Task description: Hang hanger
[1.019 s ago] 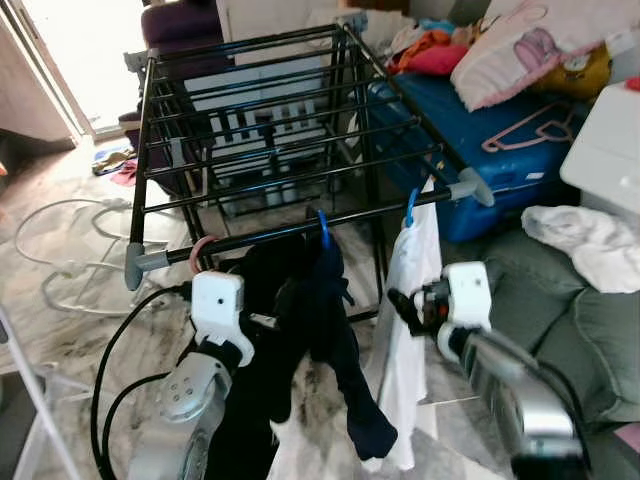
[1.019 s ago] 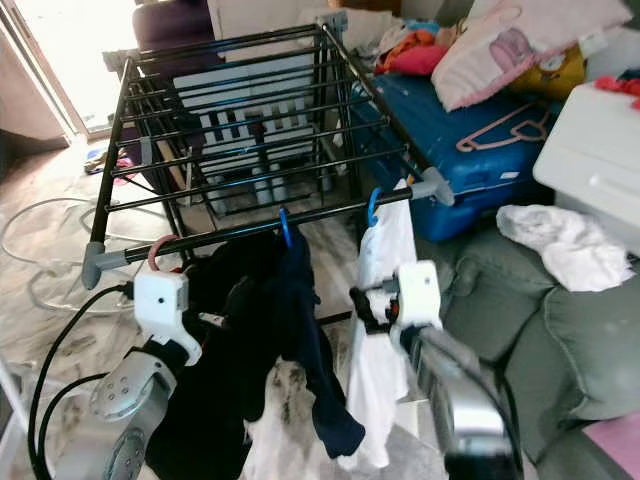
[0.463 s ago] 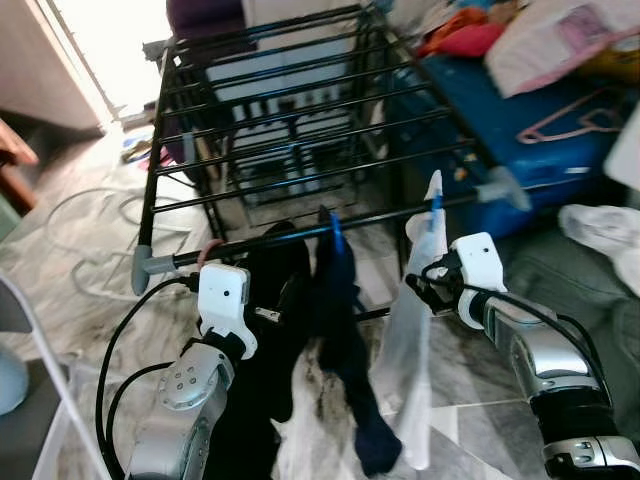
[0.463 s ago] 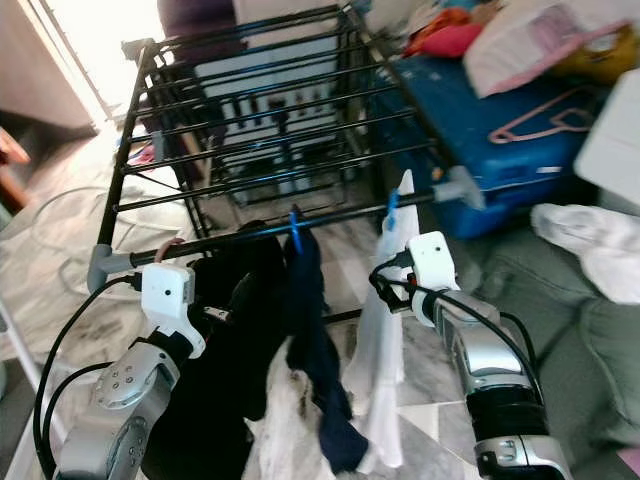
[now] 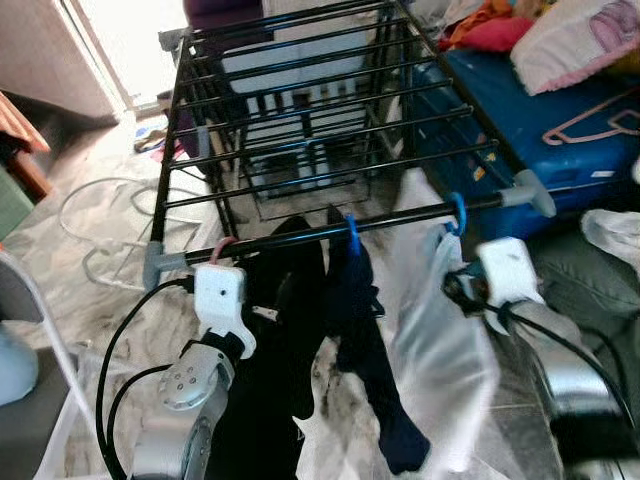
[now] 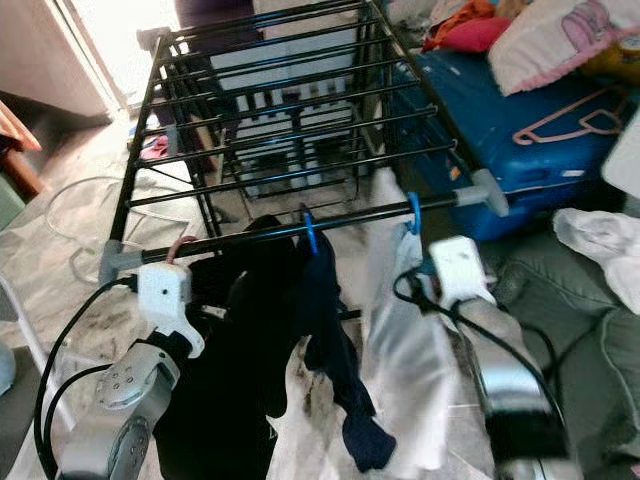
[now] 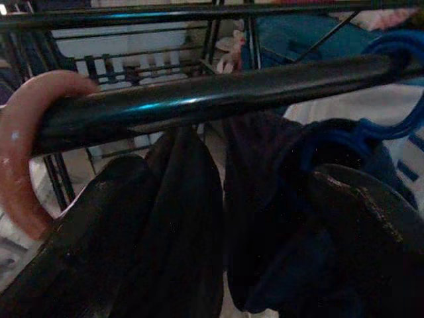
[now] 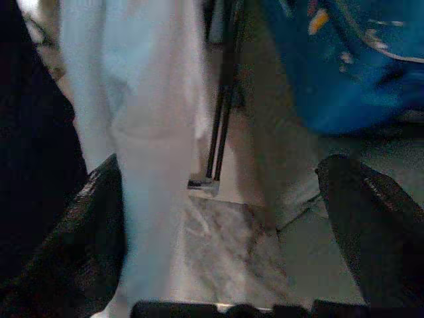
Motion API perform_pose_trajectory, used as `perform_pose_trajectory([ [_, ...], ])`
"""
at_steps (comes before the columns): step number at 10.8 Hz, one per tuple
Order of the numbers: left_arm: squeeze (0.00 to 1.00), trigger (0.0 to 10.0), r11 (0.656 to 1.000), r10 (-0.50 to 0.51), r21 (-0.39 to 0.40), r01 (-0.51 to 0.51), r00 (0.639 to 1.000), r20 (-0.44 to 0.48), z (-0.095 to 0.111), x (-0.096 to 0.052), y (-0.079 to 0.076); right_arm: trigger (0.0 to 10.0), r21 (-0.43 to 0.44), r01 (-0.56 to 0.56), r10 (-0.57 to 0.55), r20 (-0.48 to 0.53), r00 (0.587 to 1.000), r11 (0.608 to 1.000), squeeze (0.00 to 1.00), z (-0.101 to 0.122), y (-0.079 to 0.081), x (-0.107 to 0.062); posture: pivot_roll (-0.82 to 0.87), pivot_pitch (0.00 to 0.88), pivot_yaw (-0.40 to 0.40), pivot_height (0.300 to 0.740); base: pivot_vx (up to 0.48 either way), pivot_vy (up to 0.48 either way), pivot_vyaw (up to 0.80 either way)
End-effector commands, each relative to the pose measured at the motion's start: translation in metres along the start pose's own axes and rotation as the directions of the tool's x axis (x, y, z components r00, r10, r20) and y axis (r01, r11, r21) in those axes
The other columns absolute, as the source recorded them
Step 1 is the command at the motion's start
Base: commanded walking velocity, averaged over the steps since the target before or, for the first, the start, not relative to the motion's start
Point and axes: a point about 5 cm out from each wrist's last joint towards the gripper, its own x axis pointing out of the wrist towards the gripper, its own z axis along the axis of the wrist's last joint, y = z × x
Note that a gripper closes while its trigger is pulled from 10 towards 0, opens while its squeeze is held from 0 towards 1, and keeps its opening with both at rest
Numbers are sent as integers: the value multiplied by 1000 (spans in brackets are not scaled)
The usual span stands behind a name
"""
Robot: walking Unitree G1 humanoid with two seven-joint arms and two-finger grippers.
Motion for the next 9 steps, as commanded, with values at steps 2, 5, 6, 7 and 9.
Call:
perform_pose_trajectory([
  [2,0,10000,1000,23,4,-23,1000,-13,-3,2,5,10000,79,-12,9,44,999,997,0,8,12,-8,-188,16,119,740,0,0,0],
  [5,0,10000,1000,21,8,-21,999,-28,-4,3,5,10000,111,-100,100,7,995,989,0,-4,20,-12,-182,7,116,740,0,0,0],
  [6,0,10000,1000,23,12,-22,999,-32,-5,3,6,0,123,-115,117,-12,993,986,0,-7,18,-12,-182,3,117,740,0,0,0],
  [7,0,10000,1000,22,14,-21,999,-36,-5,3,6,0,123,-121,124,-16,992,985,0,-8,14,-14,-183,1,117,740,0,0,0],
  [9,0,10000,1000,11,19,-11,999,-45,-7,4,4,0,114,-137,141,-23,990,984,0,-12,6,-15,-182,0,116,740,0,0,0],
])
